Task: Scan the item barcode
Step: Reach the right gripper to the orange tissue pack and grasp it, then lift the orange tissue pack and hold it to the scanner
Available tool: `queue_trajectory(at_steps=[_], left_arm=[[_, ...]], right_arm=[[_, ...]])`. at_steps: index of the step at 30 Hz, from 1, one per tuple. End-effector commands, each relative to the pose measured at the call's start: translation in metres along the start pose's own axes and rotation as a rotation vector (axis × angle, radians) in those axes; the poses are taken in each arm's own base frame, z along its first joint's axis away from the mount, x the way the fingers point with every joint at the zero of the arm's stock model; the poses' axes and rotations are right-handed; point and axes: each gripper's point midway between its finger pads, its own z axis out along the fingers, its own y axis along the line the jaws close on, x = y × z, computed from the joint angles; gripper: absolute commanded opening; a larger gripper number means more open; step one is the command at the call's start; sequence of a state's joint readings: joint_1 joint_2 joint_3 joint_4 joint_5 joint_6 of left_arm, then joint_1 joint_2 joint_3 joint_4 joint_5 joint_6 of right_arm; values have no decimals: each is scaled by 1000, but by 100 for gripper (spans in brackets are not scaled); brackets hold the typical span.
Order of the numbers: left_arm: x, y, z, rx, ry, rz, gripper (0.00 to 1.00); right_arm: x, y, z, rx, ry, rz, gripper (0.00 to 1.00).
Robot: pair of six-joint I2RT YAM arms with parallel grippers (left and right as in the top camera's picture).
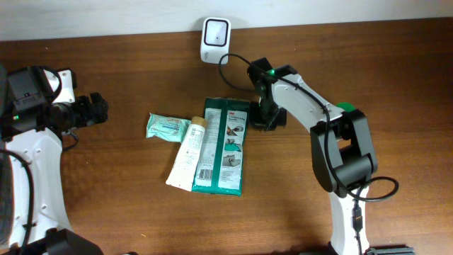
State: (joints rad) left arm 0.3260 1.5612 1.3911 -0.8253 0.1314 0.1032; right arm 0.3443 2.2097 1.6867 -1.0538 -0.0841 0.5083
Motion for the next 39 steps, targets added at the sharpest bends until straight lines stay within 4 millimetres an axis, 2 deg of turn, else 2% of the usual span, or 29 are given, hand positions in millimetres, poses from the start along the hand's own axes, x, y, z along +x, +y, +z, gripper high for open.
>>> queue_trajectory(at_steps=[1, 3, 7, 8, 9, 10, 12, 13, 15, 17, 20, 22, 24, 27, 31, 32, 33, 36, 39], left_arm=[[-1, -1, -2, 9, -8, -14, 99], [-1, -1, -2, 9, -7, -14, 99], [-1, -1, -2, 9, -7, -14, 99], [-1, -1, -2, 9, -7, -14, 99], [-1, -1, -2, 9, -7, -14, 99], [-1, -1, -2, 9, -7, -14, 99], [-1, -1, -2, 9, -7, -14, 99], [-1, -1, -2, 9, -7, -14, 99], [-1, -1, -2, 9, -7, -14, 99], [-1, -1, -2, 9, -8, -14, 99], [-1, -1, -2, 9, -7, -14, 99], [-1, -1, -2, 9, -8, -14, 99], [-1, -1, -2, 9, -7, -14, 99], [-1, -1, -2, 9, -8, -14, 99], [-1, -1, -2, 9, -7, -14, 99], [-1, -1, -2, 9, -7, -14, 99], [-1, -1, -2, 9, -7, -14, 99], [-1, -1, -2, 9, -7, -14, 99], [-1, -1, -2, 9, -7, -14, 99]], right_arm=[[1, 5, 6, -12, 3, -14, 11], [-10, -1, 6, 26, -48, -13, 11], [-52, -53, -3, 192, -206, 57, 11], [-65, -55, -5, 167, -241, 48, 11], [-82, -51, -7, 118, -290, 19, 11], [-97, -39, -11, 42, -339, -29, 11], [-121, 0, -23, -144, -437, -130, 11], [-126, 17, -29, -212, -466, -154, 11], [-126, 18, -29, -211, -472, -166, 20], [-125, 13, -33, -234, -445, -153, 36], [-123, 9, -52, -280, -425, -160, 57], [-118, 5, -48, -282, -391, -165, 61], [-110, 3, -28, -275, -334, -160, 59], [-101, 8, 3, -334, -243, -155, 39], [-95, 6, 11, -329, -209, -147, 16], [-93, 5, 11, -327, -200, -146, 6], [-91, 4, 11, -325, -190, -142, 4], [-86, 2, -9, -355, -167, -128, 4], [-73, 16, -82, -541, -192, -183, 4]])
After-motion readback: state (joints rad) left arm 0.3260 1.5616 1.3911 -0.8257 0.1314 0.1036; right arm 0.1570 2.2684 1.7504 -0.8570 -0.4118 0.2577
